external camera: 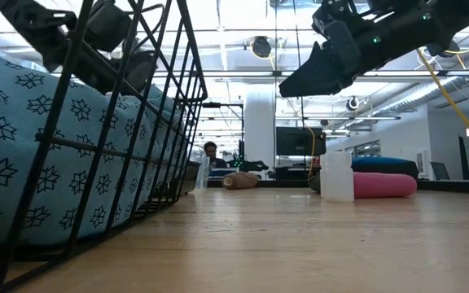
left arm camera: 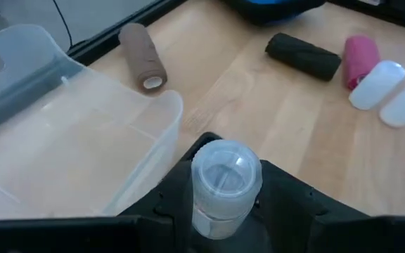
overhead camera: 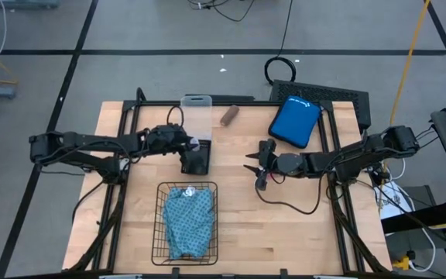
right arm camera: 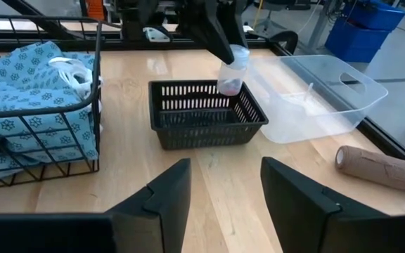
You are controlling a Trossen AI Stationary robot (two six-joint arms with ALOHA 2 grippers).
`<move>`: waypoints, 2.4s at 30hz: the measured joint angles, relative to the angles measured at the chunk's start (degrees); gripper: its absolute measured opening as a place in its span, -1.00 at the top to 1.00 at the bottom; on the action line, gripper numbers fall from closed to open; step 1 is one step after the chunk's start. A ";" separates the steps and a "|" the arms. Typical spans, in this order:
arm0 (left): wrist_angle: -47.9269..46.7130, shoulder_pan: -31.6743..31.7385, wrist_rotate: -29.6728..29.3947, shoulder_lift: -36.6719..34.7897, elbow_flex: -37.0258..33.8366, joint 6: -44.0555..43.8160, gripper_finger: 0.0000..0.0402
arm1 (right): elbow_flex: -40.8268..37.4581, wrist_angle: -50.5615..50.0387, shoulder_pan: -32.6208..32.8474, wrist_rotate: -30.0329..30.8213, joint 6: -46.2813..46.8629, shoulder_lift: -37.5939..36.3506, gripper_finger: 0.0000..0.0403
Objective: Pick & place medical supplies in basket/bin
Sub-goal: Put the bottom right white pill bottle into the black bin, then put the bottom white pill bottle into the black bin
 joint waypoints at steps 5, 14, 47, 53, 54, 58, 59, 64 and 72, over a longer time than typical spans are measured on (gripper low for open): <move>0.99 1.35 -0.09 0.48 -2.65 -1.18 0.34 | 0.00 -0.03 0.00 0.01 0.00 0.00 0.20; 6.74 2.37 -0.05 0.50 -6.07 -2.62 0.34 | 0.00 -0.04 0.00 0.02 0.00 0.00 0.21; 13.49 2.31 -3.13 12.00 -6.99 -7.01 -0.04 | 0.04 -0.02 -0.02 0.04 -0.01 0.00 0.20; 13.75 2.31 -3.09 11.93 -7.01 -7.10 -0.25 | 0.04 -0.03 -0.02 0.04 0.00 0.00 0.21; 13.76 2.30 -3.09 11.93 -7.01 -7.10 -0.27 | 0.04 -0.04 -0.02 0.04 0.00 0.00 0.21; 13.90 2.28 -3.07 11.93 -7.01 -7.16 -0.30 | 0.04 -0.04 -0.02 0.04 0.00 0.00 0.21; 14.00 2.28 -3.06 11.93 -7.01 -7.26 -0.30 | 0.04 -0.04 -0.02 0.04 0.00 0.00 0.20; 14.12 2.28 -3.04 11.91 -7.01 -7.28 -0.26 | 0.04 -0.04 -0.02 0.03 0.00 0.00 0.18; 14.19 2.26 -2.77 11.87 -7.01 -7.55 -0.23 | 0.04 -0.03 -0.02 0.02 0.00 0.00 0.20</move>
